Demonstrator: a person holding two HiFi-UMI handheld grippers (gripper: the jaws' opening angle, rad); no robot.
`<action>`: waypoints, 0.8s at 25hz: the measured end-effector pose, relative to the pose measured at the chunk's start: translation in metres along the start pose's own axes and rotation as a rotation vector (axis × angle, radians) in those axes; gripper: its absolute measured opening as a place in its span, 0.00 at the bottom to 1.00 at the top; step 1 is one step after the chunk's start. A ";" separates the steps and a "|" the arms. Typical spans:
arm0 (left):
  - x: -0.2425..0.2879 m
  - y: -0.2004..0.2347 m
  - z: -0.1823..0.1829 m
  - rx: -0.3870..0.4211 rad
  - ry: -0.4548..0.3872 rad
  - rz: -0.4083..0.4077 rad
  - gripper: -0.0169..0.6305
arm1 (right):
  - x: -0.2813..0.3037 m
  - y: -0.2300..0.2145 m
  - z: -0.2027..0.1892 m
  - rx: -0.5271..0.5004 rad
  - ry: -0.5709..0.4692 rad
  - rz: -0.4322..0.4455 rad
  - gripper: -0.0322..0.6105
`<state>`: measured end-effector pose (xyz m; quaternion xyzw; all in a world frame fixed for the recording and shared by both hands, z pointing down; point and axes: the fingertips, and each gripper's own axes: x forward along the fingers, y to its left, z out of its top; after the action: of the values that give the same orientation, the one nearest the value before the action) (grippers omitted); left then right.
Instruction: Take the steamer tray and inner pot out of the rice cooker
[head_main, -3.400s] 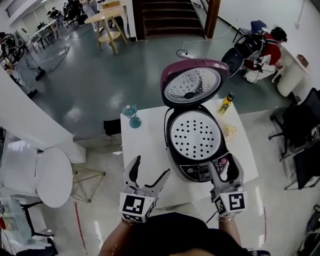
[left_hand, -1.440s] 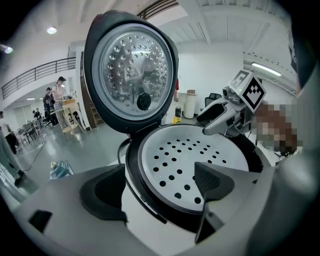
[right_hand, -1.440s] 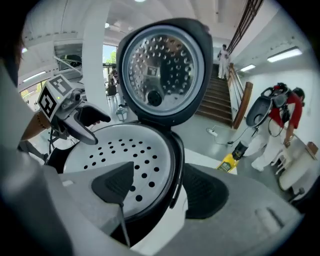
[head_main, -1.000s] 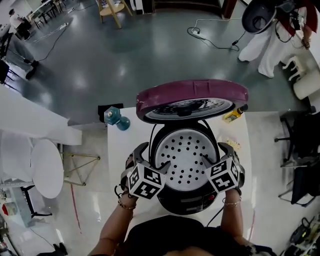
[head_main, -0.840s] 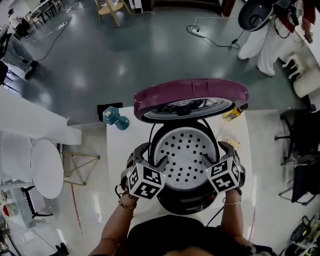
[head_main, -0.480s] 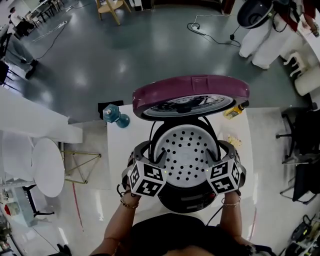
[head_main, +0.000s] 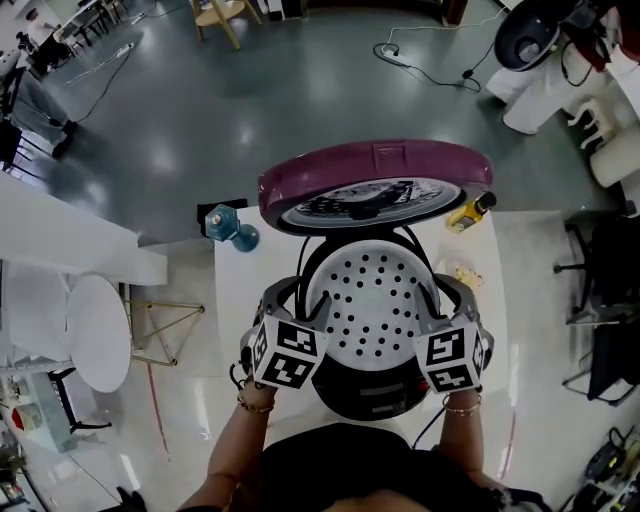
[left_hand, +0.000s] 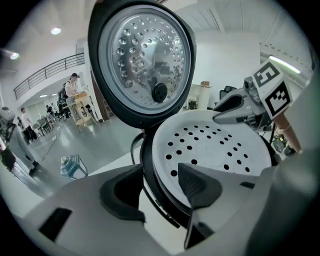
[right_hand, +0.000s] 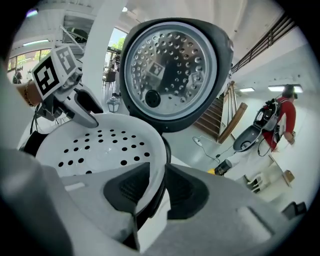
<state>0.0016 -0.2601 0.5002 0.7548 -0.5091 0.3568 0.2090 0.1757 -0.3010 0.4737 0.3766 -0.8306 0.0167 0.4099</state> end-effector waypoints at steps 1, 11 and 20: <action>-0.002 0.000 0.002 -0.019 -0.012 -0.011 0.36 | -0.003 -0.002 0.002 0.004 -0.011 -0.008 0.20; -0.023 0.003 0.023 -0.078 -0.110 0.006 0.20 | -0.029 -0.014 0.039 0.036 -0.180 -0.056 0.18; -0.054 0.002 0.029 -0.127 -0.183 0.039 0.16 | -0.047 -0.007 0.045 0.071 -0.277 -0.019 0.18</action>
<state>-0.0031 -0.2470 0.4401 0.7593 -0.5625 0.2574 0.2022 0.1678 -0.2930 0.4093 0.3973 -0.8746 -0.0102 0.2777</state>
